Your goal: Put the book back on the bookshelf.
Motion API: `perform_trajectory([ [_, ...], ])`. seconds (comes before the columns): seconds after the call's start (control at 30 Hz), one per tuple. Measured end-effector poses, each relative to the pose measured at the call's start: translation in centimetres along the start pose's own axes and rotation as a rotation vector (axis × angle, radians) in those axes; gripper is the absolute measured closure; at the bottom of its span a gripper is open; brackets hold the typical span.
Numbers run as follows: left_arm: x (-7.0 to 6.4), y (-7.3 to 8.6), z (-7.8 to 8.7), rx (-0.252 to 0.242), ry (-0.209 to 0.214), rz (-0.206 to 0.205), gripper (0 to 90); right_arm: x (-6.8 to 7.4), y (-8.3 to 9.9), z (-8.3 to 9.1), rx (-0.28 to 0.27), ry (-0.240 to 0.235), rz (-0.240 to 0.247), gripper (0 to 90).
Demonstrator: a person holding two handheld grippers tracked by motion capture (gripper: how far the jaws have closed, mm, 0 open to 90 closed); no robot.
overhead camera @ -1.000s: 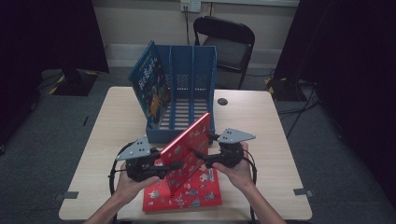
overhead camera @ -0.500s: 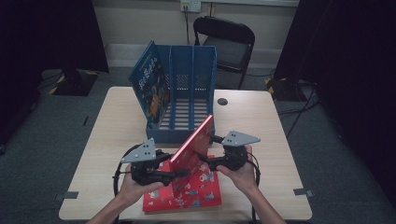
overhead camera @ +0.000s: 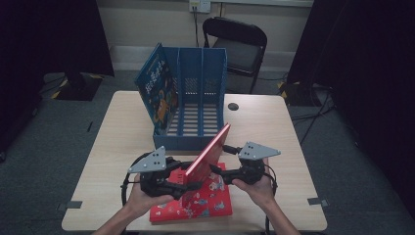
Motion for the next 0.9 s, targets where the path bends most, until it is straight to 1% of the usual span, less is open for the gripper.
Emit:
perform_trajectory([
  [0.07, -0.1, -0.3, 0.1, -0.007, 0.008, 0.000, 38.9, 0.1, 0.0, 0.0, -0.001, -0.004, 0.001, 22.1],
  [0.23, -0.2, -0.8, 0.4, -0.018, 0.004, -0.008, 38.1, 0.1, 0.0, 0.2, -0.001, -0.013, 0.002, 20.0],
  [0.43, -0.4, -1.2, 0.4, -0.025, 0.008, -0.008, 36.8, 0.2, 0.2, 0.5, 0.000, -0.016, -0.002, 17.4],
  [0.53, -0.5, -1.7, 0.5, -0.039, 0.017, -0.015, 36.1, 0.0, 0.5, 0.8, 0.003, -0.007, -0.007, 16.8],
  [0.57, -0.5, -1.8, 0.5, -0.039, 0.009, -0.015, 35.9, -0.1, 0.6, 0.9, 0.001, -0.007, -0.008, 16.8],
  [0.7, -0.7, -2.3, 0.7, -0.050, 0.016, -0.023, 34.4, -0.4, 0.8, 1.3, -0.003, 0.004, -0.020, 16.8],
  [0.8, -0.8, -2.9, 1.1, -0.063, 0.014, -0.030, 34.0, -0.5, 0.8, 1.4, -0.005, 0.009, -0.021, 16.8],
  [0.9, -0.8, -3.4, 1.6, -0.081, 0.014, -0.029, 33.5, -0.7, 0.7, 1.4, -0.010, 0.013, -0.022, 16.9],
])
Point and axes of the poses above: each handheld gripper's, and its own axes: z roughly backward along the jaws, y roughly out of its underside, x roughly to its left, the point moved 9 cm from there along -z, roughly forward along the jaws, and after that the axes turned 6 degrees about -z, right-handed, at the moved point
